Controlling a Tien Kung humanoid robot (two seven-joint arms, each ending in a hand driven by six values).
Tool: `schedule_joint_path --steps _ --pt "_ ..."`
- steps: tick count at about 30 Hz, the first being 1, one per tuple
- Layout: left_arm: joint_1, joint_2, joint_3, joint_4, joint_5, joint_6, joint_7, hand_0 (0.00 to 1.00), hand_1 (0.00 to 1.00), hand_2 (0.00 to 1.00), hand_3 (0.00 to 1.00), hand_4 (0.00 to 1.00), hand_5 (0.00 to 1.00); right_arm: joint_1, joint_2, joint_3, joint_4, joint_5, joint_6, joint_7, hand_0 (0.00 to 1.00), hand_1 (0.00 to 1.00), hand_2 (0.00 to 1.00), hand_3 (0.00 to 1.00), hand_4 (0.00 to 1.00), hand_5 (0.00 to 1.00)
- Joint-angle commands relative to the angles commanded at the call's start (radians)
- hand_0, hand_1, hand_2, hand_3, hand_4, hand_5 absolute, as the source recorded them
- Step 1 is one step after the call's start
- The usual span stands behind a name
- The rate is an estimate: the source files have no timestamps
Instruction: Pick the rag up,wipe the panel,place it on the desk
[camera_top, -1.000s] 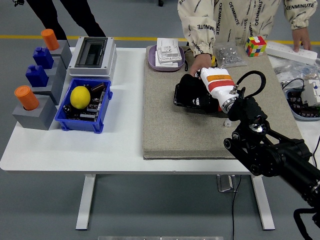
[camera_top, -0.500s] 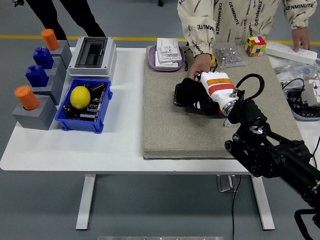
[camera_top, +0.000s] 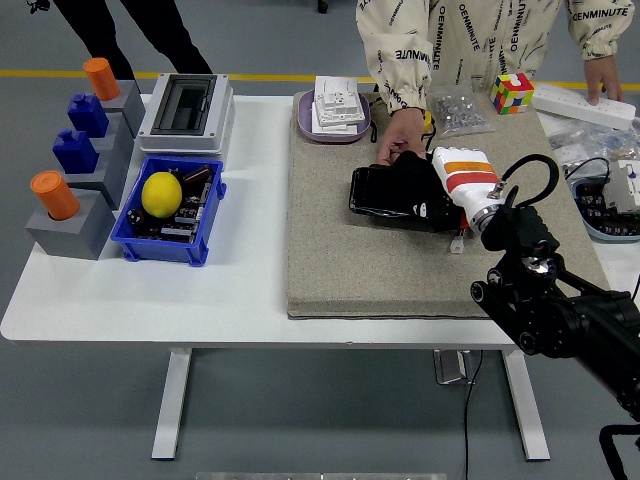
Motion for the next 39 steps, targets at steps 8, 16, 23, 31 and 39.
schedule_joint_path --steps 8,16,23,31,39 --pt "0.0 -0.003 -0.008 0.0 0.001 0.0 -0.001 0.65 0.694 0.737 0.565 0.597 0.475 -0.027 -0.081 0.091 -0.006 -0.018 0.002 -0.001 0.273 0.358 0.419 0.428 0.998 0.135" --pt "0.002 -0.006 -0.013 0.0 0.002 0.0 -0.001 0.649 0.694 0.738 0.565 0.596 0.475 -0.045 -0.136 0.142 -0.009 -0.028 0.005 -0.002 0.274 0.358 0.419 0.427 0.998 0.135" --pt "0.0 -0.005 -0.013 0.0 0.002 0.0 -0.002 0.651 0.694 0.739 0.564 0.596 0.473 -0.043 -0.136 0.147 -0.005 -0.029 0.005 -0.002 0.274 0.358 0.419 0.428 0.998 0.134" --pt "0.0 -0.007 -0.011 0.0 -0.001 0.0 -0.002 0.651 0.695 0.738 0.565 0.596 0.473 -0.036 -0.108 0.139 -0.006 -0.03 0.004 -0.002 0.274 0.358 0.419 0.428 0.998 0.134" --pt "0.002 -0.005 -0.016 0.0 0.005 0.001 0.001 0.65 0.694 0.738 0.565 0.596 0.473 -0.021 -0.064 0.107 -0.018 -0.025 0.003 -0.001 0.274 0.357 0.419 0.428 0.998 0.134"
